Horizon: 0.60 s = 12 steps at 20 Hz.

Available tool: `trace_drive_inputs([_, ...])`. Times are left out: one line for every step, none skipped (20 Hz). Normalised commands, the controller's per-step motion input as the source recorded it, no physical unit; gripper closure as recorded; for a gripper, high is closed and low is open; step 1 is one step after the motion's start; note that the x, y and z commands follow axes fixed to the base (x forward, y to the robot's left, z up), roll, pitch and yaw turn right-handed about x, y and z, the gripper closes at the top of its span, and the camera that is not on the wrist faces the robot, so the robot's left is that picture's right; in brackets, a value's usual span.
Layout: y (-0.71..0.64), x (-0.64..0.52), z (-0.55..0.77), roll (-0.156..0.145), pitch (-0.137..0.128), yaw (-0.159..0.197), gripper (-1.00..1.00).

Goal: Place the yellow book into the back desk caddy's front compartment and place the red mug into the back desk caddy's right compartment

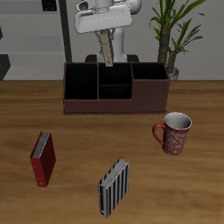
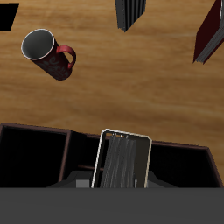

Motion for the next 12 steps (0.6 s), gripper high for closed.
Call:
trace_drive_inputs([-0.06, -0.06, 0.01, 0.048, -0.001, -0.006, 1.0])
trace_drive_inputs([-0.07, -0.05, 0.02, 0.0, 0.0, 0.0, 1.0])
trace_drive_inputs([-0.04, -0.03, -0.03, -0.039, -0.006, 0.075, 1.0])
trace_drive_inputs([0.03, 0.13, -0.1, 0.005, 0.044, 0.148, 1.0])
trace_drive_inputs([-0.01, 0.12, -0.06, -0.004, 0.023, 0.108, 1.0])
trace_drive_inputs([-0.02, -0.05, 0.01, 0.0, 0.0, 0.0, 1.0])
trace_drive_inputs([0.08, 0.36, -0.26, 0.045, 0.088, 0.453, 1.0])
trace_drive_inputs([0.0, -0.09, 0.0, 0.0, 0.0, 0.0, 1.0])
trace_drive_inputs([0.36, 0.33, -0.42, 0.206, 0.004, 0.981, 1.0])
trace_drive_inputs([0.01, -0.1, -0.01, 0.0, 0.0, 0.0, 1.0])
trace_drive_inputs([0.31, 0.23, -0.29, 0.193, 0.078, 0.552, 1.0])
trace_drive_inputs([-0.12, 0.31, -0.15, 0.033, 0.16, 0.235, 1.0])
